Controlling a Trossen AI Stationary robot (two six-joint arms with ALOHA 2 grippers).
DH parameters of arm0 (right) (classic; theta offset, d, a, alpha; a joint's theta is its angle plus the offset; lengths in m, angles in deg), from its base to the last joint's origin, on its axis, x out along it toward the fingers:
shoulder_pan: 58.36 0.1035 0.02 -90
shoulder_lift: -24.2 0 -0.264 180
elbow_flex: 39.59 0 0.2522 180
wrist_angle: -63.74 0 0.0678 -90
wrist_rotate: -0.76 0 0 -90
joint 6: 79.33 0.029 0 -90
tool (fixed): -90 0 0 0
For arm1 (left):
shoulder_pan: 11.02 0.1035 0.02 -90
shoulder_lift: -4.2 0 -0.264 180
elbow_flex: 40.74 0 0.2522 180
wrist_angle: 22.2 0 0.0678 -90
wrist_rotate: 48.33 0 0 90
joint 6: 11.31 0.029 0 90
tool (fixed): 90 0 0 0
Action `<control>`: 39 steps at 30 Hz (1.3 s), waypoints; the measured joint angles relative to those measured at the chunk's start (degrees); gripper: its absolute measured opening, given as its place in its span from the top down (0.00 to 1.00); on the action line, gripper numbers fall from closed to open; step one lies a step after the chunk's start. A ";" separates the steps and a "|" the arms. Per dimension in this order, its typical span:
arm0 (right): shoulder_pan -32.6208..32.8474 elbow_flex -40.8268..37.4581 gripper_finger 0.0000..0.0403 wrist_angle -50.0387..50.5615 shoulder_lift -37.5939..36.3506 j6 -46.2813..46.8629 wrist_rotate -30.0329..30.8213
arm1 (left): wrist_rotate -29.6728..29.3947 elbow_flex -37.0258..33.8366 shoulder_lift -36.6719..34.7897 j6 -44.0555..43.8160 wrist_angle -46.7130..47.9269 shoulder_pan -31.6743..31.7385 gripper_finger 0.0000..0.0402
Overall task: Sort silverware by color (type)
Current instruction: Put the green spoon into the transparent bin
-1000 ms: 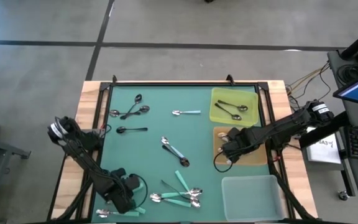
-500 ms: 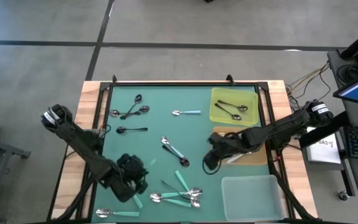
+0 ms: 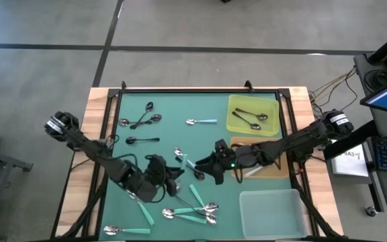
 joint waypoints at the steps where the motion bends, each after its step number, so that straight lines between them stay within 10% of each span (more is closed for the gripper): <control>1: -0.01 0.00 0.63 0.05 0.15 0.02 0.73 | 0.00 0.00 0.00 0.91 -1.25 0.64 0.97; 20: -1.87 -0.02 0.54 -0.15 0.47 -2.61 9.14 | 5.66 0.11 -0.04 9.69 -14.65 5.96 0.97; 39: -2.02 -0.02 0.74 -1.52 0.45 -8.56 8.28 | 10.78 0.11 -0.04 11.61 -17.84 8.78 0.97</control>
